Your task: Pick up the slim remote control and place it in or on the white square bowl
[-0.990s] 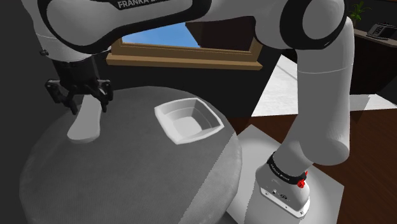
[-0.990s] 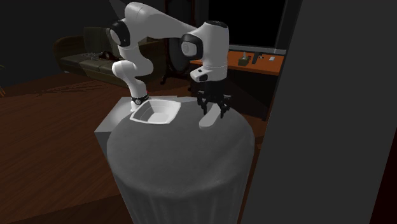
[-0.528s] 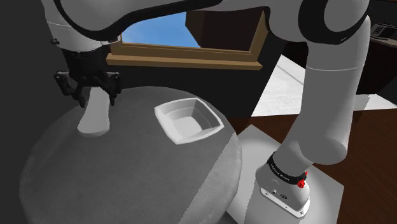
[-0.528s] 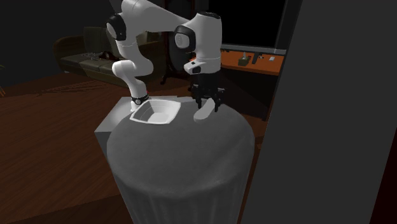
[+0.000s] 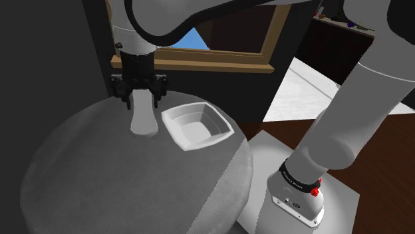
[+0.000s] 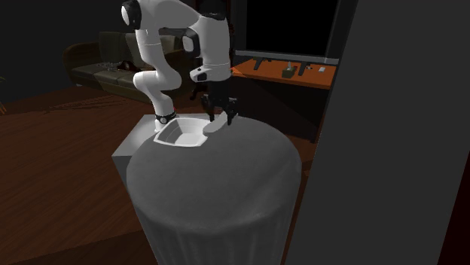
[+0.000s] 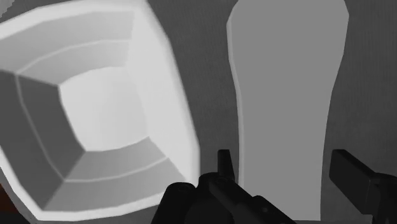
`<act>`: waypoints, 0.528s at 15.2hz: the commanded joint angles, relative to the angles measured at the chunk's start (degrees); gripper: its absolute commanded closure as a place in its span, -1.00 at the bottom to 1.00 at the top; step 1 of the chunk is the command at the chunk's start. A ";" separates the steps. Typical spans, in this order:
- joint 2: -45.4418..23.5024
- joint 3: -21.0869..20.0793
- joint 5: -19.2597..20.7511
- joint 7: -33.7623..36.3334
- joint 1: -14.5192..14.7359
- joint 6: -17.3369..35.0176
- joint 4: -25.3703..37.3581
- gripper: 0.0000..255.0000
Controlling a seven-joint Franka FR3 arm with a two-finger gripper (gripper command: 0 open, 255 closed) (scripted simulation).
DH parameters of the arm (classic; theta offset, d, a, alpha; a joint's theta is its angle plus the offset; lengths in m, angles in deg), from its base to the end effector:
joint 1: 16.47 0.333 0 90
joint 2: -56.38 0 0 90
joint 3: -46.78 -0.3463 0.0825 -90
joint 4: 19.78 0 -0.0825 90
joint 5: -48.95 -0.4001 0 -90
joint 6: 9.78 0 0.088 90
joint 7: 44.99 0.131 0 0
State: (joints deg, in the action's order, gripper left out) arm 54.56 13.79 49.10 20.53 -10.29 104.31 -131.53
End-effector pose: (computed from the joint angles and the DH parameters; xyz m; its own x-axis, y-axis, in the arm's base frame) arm 0.4526 0.3654 0.4649 0.8964 -0.4431 -0.0077 -0.4432 -0.8962 -0.0191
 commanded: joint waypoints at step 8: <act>20.97 6.68 -10.48 -14.16 -1.96 0.45 -19.73 1.00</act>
State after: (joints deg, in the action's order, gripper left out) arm 73.42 19.67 39.45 7.70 -12.32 104.98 -149.44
